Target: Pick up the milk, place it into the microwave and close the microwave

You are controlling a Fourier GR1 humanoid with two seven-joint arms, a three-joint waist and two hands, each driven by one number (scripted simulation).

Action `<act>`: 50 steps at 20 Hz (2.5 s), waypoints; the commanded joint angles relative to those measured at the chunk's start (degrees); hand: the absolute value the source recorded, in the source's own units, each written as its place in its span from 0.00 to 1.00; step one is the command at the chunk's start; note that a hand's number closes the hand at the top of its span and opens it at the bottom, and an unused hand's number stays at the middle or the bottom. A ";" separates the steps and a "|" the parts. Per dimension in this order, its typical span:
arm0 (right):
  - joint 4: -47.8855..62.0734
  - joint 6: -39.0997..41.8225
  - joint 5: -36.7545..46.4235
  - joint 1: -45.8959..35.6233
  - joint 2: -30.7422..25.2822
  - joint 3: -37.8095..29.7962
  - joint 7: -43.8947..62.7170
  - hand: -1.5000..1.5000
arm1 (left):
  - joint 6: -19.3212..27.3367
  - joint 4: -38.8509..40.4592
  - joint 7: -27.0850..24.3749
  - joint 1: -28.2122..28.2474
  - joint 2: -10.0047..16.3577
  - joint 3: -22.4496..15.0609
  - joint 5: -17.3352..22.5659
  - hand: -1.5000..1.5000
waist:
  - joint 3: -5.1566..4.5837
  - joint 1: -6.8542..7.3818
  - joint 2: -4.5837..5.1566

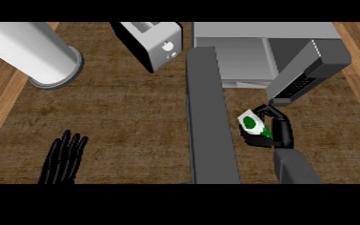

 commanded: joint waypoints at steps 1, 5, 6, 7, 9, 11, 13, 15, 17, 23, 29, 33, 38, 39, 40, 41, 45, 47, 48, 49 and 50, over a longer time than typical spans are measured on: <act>-5.42 1.01 -0.57 2.70 4.23 2.21 -2.15 1.00 | -1.72 -4.02 -2.34 7.02 1.83 0.59 0.13 0.00 | 0.31 -0.33 -0.17; -9.81 -2.04 -5.79 4.76 5.42 9.52 -1.27 1.00 | -4.17 0.36 1.65 0.59 2.43 4.93 4.71 0.00 | 0.32 -0.54 -0.12; -10.86 -5.61 -5.97 2.16 5.45 9.93 2.78 1.00 | -3.18 2.22 -0.10 -0.40 0.54 3.94 2.29 0.00 | 0.33 -0.38 0.00; -14.37 -5.11 -2.58 2.64 5.47 7.75 4.81 1.00 | -2.21 0.54 -0.04 0.57 -0.09 4.00 1.97 0.00 | 0.33 -0.51 0.01; -17.22 -9.01 -3.58 5.85 5.51 10.02 5.64 1.00 | -5.78 1.32 -3.57 4.62 1.78 5.21 3.22 0.00 | 0.31 -0.46 -0.09; -18.53 -12.40 -4.55 2.61 5.53 11.93 8.97 1.00 | -3.78 0.17 -1.07 2.18 0.23 3.69 1.46 0.00 | 0.33 -0.38 0.00; -24.36 -12.41 -4.11 5.76 5.54 15.33 13.93 1.00 | -3.37 3.41 -0.01 -0.97 -0.48 5.48 1.58 0.00 | 0.32 -0.71 -0.02; -25.32 -13.50 -3.53 1.81 5.45 14.23 17.89 1.00 | -6.40 4.50 -1.41 0.32 1.37 8.07 3.95 0.00 | 0.30 -0.64 -0.03; -21.63 -15.05 -3.79 0.19 4.86 12.73 16.60 1.00 | -7.21 6.79 -2.71 -1.17 -0.26 7.37 2.69 0.00 | 0.34 -0.31 0.13; -15.67 -18.31 -0.40 -9.24 1.49 12.82 25.67 1.00 | -6.53 3.66 1.38 -1.89 0.17 8.46 3.25 0.00 | 0.37 0.05 0.26; -0.82 -26.34 4.33 -19.21 -0.38 12.12 26.23 1.00 | -10.15 8.25 -0.37 -4.64 1.64 10.22 4.21 0.00 | 0.38 1.23 0.71; 6.46 -25.61 3.82 -24.41 -4.79 9.40 25.11 1.00 | -8.43 8.59 1.56 -7.31 -0.36 9.28 3.83 0.00 | 0.46 2.03 1.19; 11.30 -32.01 6.93 -29.05 -7.43 10.42 29.35 1.00 | -8.31 7.04 0.64 -4.90 -0.92 6.71 1.24 0.00 | 0.52 4.12 1.90; 11.86 -33.09 7.86 -28.54 -7.32 11.11 28.13 1.00 | -8.72 7.92 1.02 -5.77 0.05 8.64 2.30 0.00 | 0.50 3.66 1.79; 11.81 -34.07 7.77 -28.28 -8.83 10.71 27.57 1.00 | -7.76 8.43 1.25 -6.15 0.21 8.15 0.38 0.00 | 0.54 3.91 2.07; 12.53 -35.49 7.98 -29.35 -8.25 10.70 28.57 1.00 | -6.95 8.50 2.44 -8.07 0.42 8.97 0.41 0.00 | 0.56 4.02 2.20; 13.48 -41.18 7.46 -30.44 -9.22 9.26 30.13 1.00 | -6.30 9.69 1.57 -7.65 0.68 7.42 -3.34 0.00 | 0.61 5.19 2.73; 14.50 -42.04 8.50 -30.24 -10.01 9.95 29.90 0.00 | -6.80 8.71 2.50 -7.92 1.78 9.01 -1.96 0.00 | 0.63 5.83 2.86; 16.04 -43.57 9.87 -31.73 -9.05 11.14 32.09 0.00 | -6.48 8.71 1.93 -7.59 1.08 7.56 -3.30 0.00 | 0.59 6.45 2.93; 15.92 -42.25 10.39 -31.69 -10.26 11.62 31.18 0.00 | -6.28 11.18 1.06 -8.84 0.31 6.93 -4.35 0.00 | 0.55 5.56 2.93; 16.59 -44.38 11.12 -30.70 -9.99 12.15 31.20 0.00 | -6.50 10.22 1.42 -8.66 0.70 7.12 -4.04 0.00 | 0.60 6.12 3.14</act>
